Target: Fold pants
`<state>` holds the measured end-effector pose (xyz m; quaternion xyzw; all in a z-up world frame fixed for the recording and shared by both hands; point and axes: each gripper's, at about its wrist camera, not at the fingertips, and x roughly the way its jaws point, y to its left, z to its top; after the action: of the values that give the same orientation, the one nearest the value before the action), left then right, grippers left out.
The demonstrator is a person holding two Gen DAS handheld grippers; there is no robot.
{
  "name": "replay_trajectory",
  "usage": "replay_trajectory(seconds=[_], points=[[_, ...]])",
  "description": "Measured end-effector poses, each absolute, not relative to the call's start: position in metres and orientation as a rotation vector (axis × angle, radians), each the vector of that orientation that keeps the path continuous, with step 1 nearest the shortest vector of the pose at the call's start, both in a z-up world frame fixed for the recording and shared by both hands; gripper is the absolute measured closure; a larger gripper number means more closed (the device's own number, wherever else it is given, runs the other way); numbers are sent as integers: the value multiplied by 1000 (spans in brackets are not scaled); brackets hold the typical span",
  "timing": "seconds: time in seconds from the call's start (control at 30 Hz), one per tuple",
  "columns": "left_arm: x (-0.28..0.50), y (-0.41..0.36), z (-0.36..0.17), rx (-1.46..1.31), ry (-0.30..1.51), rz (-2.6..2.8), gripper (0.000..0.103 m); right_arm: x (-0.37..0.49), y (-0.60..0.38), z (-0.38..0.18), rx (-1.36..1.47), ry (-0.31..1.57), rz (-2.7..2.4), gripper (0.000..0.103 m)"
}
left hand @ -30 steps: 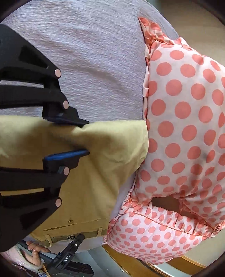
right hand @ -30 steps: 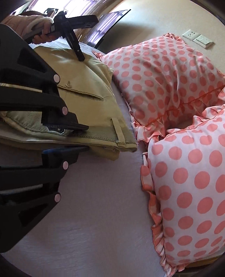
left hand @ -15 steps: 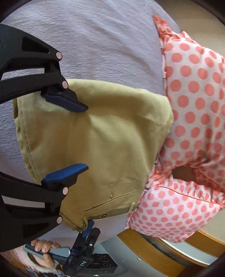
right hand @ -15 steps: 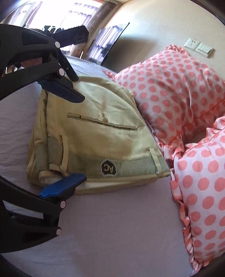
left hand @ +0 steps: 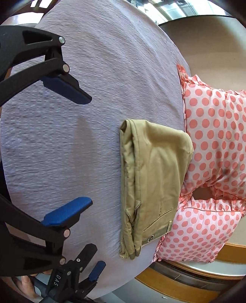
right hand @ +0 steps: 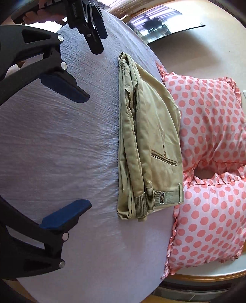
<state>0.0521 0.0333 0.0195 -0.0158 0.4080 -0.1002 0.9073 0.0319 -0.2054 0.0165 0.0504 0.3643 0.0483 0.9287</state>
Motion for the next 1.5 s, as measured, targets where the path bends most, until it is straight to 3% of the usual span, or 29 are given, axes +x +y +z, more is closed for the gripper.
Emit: replay_trajectory(seconds=[0.2, 1.5], points=[[38, 21, 7, 84, 796, -137, 2, 29, -188, 9, 18, 735, 37, 1], [30, 23, 3, 57, 733, -100, 2, 21, -185, 5, 40, 675, -24, 1]])
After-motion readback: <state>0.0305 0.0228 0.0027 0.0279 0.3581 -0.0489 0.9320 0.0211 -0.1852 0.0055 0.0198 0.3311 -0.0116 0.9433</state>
